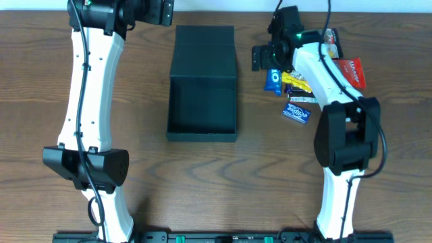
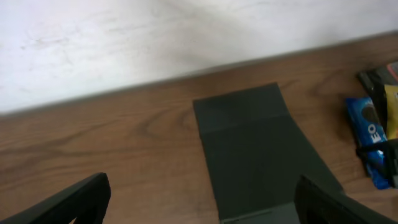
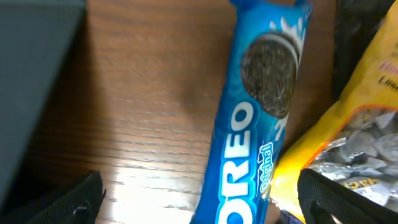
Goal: Pack container
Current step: 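Grasp the blue Oreo pack with the right gripper and lift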
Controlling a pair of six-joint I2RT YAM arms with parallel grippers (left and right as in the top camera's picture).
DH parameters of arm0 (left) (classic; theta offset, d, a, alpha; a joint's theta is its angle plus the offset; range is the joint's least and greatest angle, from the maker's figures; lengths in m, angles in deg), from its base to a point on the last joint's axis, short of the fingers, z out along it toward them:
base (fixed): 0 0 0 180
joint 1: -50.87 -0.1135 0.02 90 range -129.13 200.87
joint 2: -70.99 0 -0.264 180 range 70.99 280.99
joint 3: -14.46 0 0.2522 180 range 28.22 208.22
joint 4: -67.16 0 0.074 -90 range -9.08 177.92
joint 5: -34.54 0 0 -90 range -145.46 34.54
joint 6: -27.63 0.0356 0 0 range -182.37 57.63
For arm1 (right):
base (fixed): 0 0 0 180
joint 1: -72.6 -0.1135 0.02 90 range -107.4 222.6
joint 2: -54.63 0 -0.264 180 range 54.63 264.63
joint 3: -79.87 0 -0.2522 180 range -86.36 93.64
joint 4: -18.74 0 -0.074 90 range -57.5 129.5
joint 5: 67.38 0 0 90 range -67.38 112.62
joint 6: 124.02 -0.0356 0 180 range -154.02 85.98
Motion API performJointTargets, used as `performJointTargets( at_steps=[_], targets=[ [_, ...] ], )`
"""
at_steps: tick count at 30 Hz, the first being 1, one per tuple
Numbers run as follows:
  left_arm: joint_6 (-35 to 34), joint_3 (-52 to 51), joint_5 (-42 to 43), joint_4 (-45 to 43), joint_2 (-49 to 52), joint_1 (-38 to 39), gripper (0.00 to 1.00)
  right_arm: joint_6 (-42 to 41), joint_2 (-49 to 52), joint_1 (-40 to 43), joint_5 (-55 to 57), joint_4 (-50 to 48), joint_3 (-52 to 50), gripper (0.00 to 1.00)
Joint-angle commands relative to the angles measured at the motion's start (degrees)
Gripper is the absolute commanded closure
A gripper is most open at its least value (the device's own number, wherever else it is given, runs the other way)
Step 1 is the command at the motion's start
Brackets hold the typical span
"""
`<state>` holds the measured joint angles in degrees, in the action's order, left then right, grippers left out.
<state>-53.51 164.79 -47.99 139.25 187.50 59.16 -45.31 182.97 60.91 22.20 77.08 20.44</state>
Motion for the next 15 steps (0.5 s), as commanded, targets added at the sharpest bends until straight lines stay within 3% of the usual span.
performJointTargets(
  at_steps=[1,12,15],
  targets=[
    [0.4,-0.5,-0.4,0.4,0.4,-0.2,0.04,0.7,1.4,1.2,1.7,0.0,1.8,0.01],
    [0.4,-0.5,-0.4,1.1,0.4,-0.1,0.05,1.1,6.3,1.5,3.5,-1.1,1.8,0.01],
    [0.4,-0.5,-0.4,1.1,0.4,-0.1,0.05,1.1,6.3,1.6,3.4,-2.0,1.8,0.07]
  ],
)
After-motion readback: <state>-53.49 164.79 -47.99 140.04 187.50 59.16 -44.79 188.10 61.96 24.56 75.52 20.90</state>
